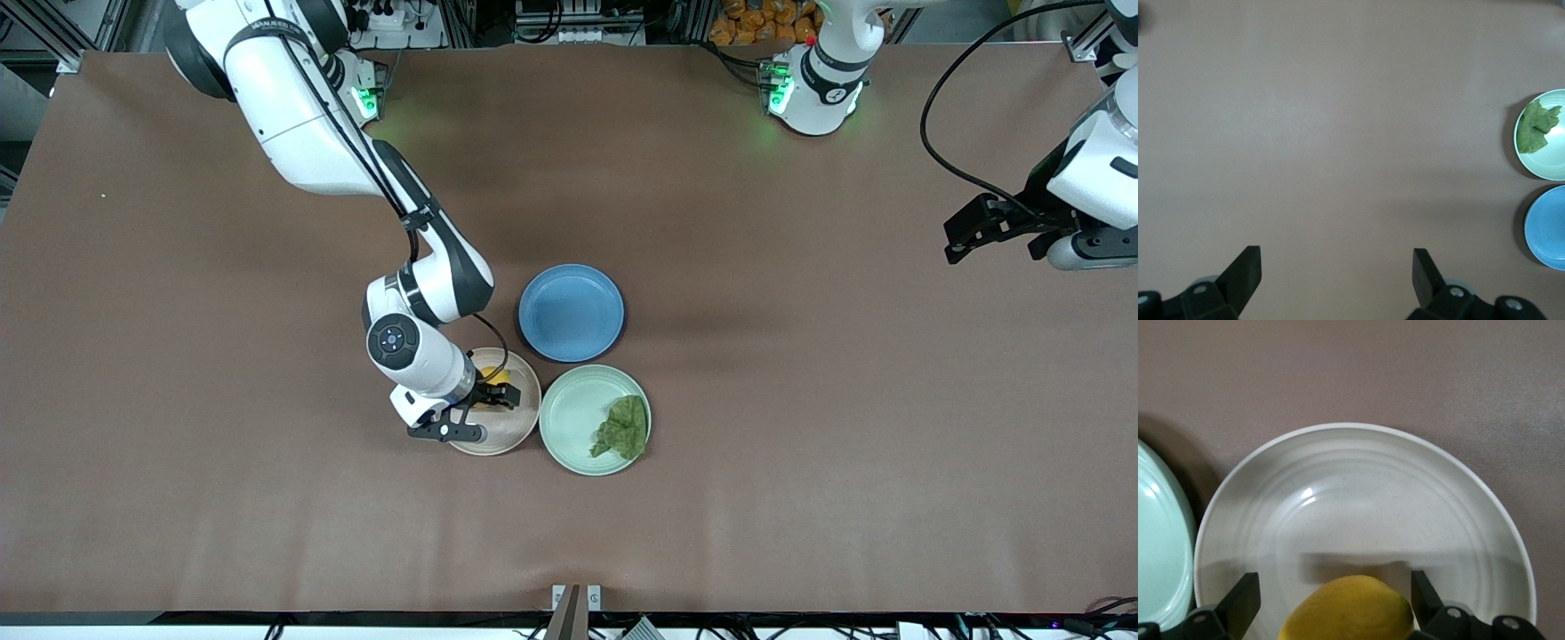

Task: Place lemon and lettuce in plates
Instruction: 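Carry the lemon with the right gripper over the beige plate, then lower the lemon into the beige plate and open the right gripper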

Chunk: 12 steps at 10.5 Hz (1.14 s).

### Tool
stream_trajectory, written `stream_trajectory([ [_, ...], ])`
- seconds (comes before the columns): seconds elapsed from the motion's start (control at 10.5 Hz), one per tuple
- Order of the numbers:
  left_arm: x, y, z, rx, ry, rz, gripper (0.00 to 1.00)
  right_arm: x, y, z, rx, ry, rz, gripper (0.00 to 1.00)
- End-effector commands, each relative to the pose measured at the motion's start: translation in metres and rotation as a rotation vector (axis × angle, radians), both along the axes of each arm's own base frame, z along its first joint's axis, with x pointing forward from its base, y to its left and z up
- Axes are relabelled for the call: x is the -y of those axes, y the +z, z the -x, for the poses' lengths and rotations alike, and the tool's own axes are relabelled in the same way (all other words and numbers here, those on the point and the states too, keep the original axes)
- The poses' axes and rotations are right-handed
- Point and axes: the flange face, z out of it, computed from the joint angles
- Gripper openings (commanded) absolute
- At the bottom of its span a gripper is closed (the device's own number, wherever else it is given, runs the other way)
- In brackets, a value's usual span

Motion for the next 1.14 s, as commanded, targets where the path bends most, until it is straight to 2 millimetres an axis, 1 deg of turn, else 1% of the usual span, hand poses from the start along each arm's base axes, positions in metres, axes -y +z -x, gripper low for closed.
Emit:
stream_trajectory([
  [0.0,-0.001,0.003,0.000,-0.012,-0.027,0.004,1.00,0.007,0.006,-0.011,-0.018,-0.043,-0.033,1.00],
  [0.19,-0.003,-0.003,-0.003,-0.024,-0.025,0.005,1.00,0.012,0.023,-0.020,-0.056,-0.052,-0.041,1.00],
  [0.28,-0.001,-0.004,-0.003,-0.025,-0.031,0.012,1.00,0.022,0.032,-0.028,-0.076,-0.058,-0.039,1.00],
  [0.47,0.002,-0.005,-0.003,-0.026,-0.039,0.006,1.00,0.045,0.058,-0.045,-0.106,-0.074,-0.039,1.00],
  [0.66,0.001,-0.005,-0.003,-0.026,-0.036,0.006,1.00,0.064,0.079,-0.052,-0.132,-0.069,-0.019,1.00],
  [0.76,0.002,-0.005,-0.003,-0.026,-0.037,0.006,1.00,0.080,0.085,-0.056,-0.146,-0.055,-0.018,1.00],
  [1.04,0.003,-0.005,-0.003,-0.026,-0.039,0.006,1.00,0.125,0.087,-0.063,-0.173,0.034,0.013,1.00],
])
